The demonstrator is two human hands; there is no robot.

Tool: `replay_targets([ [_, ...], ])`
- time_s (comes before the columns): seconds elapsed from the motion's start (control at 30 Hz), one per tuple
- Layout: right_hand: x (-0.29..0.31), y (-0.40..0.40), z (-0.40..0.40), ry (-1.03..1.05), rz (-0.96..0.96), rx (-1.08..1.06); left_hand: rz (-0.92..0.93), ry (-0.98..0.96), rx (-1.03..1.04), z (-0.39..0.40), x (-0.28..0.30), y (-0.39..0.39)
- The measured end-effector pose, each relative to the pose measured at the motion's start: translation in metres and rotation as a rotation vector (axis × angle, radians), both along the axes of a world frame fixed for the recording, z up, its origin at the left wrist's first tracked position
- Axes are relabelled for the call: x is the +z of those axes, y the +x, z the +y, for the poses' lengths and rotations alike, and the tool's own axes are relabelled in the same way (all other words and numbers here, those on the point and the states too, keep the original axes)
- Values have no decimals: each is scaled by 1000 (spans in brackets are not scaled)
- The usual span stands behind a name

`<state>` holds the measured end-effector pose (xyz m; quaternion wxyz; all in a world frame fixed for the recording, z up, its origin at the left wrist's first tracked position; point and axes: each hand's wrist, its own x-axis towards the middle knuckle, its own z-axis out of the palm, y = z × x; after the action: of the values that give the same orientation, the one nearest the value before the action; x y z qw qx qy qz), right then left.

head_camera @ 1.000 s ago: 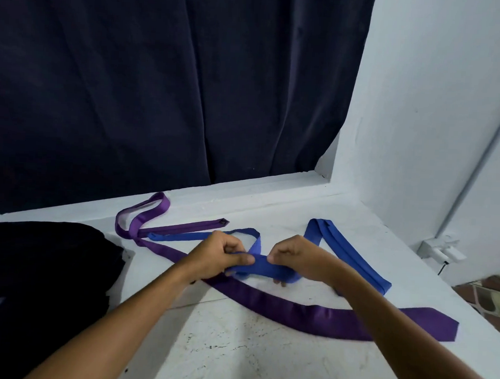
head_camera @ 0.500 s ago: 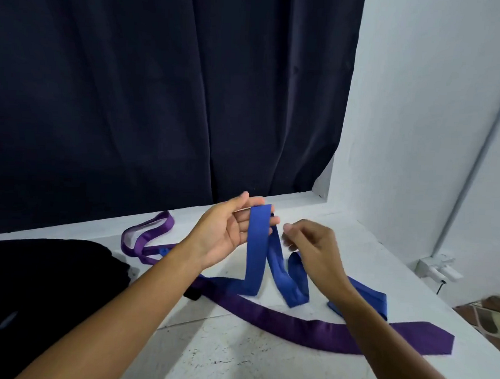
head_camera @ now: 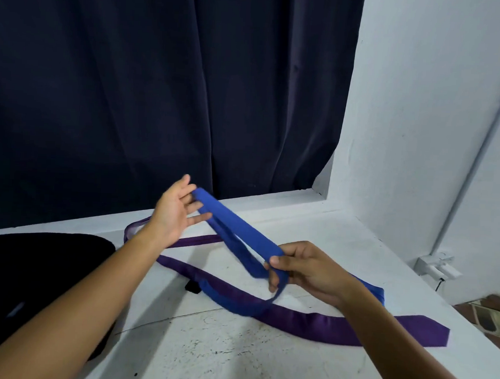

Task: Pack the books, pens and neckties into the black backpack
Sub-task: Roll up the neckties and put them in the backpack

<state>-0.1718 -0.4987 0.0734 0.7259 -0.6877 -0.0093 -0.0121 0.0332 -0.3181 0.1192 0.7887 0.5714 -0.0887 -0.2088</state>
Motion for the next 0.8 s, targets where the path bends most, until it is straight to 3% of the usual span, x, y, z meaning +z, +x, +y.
replay_targets([
  [0.13, 4, -14, -19, 50, 66, 19, 57, 169, 157, 40, -13, 47],
  [0.2, 7, -17, -23, 73, 60, -28, -38, 612, 94, 54, -15, 56],
  [0.27, 12, -16, -22, 133, 50, -67, -293, 1125, 25, 55, -17, 56],
  [0.3, 15, -14, -20, 163, 48, -69, -445, 1198, 1, 49, -17, 50],
  [0.37, 21, -7, -13, 208, 56, -55, -592, 936, -99, 24, -16, 22],
  [0.43, 26, 0, -4, 253, 70, -21, -547, 557, -252, -6, -15, -26],
  [0.5, 30, 5, 3, 283, 72, 26, -477, 367, -416, -33, -21, -64],
  [0.6, 34, 7, 7, 251, 71, 54, -371, 224, -582, -55, -36, -93],
  [0.8, 34, -16, -8, 127, 189, -3, -166, 149, -409, -49, -44, -56],
])
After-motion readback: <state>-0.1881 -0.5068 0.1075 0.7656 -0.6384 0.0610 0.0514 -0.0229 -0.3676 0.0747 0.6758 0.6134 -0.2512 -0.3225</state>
